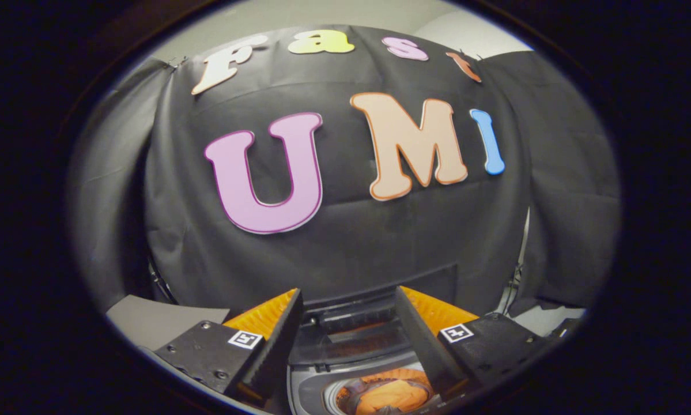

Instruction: Put the clothes into the washing machine and then close the washing machine lid.

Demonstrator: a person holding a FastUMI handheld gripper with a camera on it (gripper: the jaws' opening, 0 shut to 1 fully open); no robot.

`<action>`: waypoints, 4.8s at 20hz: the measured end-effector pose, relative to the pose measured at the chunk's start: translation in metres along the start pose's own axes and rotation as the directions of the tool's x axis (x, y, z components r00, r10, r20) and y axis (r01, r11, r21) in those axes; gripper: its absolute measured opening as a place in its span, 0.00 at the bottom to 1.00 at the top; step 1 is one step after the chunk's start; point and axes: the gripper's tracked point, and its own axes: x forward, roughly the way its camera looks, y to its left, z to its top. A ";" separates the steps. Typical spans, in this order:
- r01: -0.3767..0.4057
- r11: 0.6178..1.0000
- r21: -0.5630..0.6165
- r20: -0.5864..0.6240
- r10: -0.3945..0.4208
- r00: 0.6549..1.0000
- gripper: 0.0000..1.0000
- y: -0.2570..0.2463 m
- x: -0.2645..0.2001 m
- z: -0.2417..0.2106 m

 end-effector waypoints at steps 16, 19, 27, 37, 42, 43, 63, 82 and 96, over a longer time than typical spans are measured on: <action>0.030 0.991 -0.131 0.077 -0.020 0.997 0.97 0.013 0.107 -0.047; 0.067 0.980 -0.188 0.106 -0.047 0.993 0.97 0.011 0.108 -0.053; 0.057 0.988 -0.145 0.134 -0.038 0.990 0.97 0.003 0.089 -0.056; 0.056 0.988 -0.143 0.164 -0.032 0.986 0.97 -0.006 0.048 -0.055; 0.046 0.988 -0.147 0.173 -0.020 0.985 0.97 -0.009 0.033 -0.056; 0.044 0.988 -0.146 0.172 -0.018 0.985 0.97 -0.010 0.031 -0.057; 0.049 0.986 -0.158 0.160 -0.023 0.987 0.97 -0.016 0.003 -0.063; -0.018 0.986 -0.163 0.074 0.030 0.997 0.97 -0.023 -0.014 -0.096; -0.015 0.994 -0.109 -0.064 0.008 0.998 0.97 -0.054 -0.036 -0.149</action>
